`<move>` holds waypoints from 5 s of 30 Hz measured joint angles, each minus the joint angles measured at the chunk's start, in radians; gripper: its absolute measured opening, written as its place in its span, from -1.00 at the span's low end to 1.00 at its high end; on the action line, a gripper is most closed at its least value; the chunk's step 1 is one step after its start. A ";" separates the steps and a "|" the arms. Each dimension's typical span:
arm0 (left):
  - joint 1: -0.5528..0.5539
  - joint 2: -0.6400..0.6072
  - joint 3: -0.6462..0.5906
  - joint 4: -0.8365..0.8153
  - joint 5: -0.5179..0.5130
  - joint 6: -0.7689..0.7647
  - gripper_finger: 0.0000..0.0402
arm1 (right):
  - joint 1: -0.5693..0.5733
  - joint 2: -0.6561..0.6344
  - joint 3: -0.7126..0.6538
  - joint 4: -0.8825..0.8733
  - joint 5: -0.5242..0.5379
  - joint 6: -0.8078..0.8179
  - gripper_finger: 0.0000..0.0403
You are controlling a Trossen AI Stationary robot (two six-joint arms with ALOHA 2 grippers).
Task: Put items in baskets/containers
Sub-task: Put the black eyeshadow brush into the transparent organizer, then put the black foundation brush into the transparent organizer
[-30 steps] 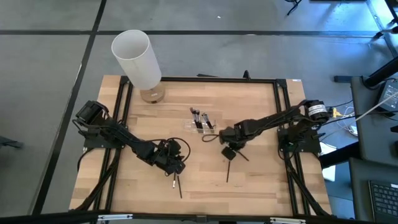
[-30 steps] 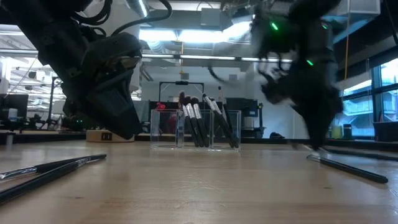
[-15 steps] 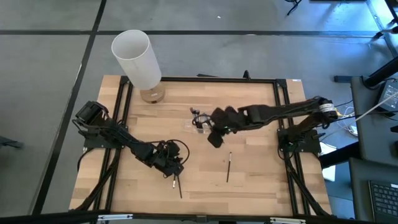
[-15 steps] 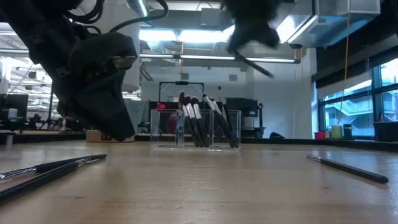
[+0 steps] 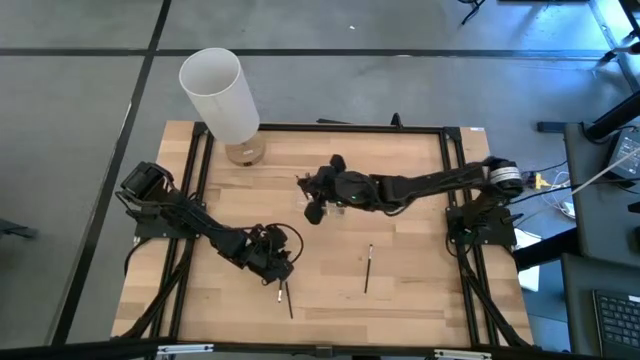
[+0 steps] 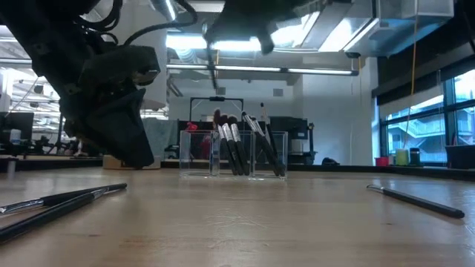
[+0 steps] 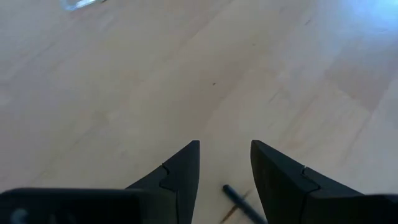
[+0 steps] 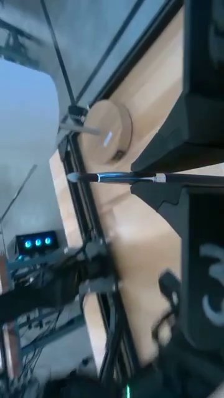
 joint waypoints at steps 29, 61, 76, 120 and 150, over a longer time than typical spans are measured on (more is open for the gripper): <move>-0.027 0.000 0.000 -0.235 0.024 -0.181 -0.31 | -0.120 0.216 -0.014 0.143 -0.199 0.034 -0.42; -0.036 0.000 0.000 -0.217 -0.102 -0.167 -0.31 | 0.433 -0.078 -0.013 -0.805 -0.479 0.183 -0.58; -0.034 0.000 0.000 -0.168 -0.192 -0.108 -0.31 | 0.536 -0.038 -0.013 -0.847 -0.445 0.159 -0.68; -0.034 0.001 0.000 -0.113 -0.171 -0.002 -0.31 | 0.261 0.242 -0.011 -1.059 -0.390 0.879 -0.21; -0.034 0.001 0.000 -0.113 -0.175 -0.001 -0.31 | 0.262 0.269 -0.012 -0.951 -0.468 0.068 -0.93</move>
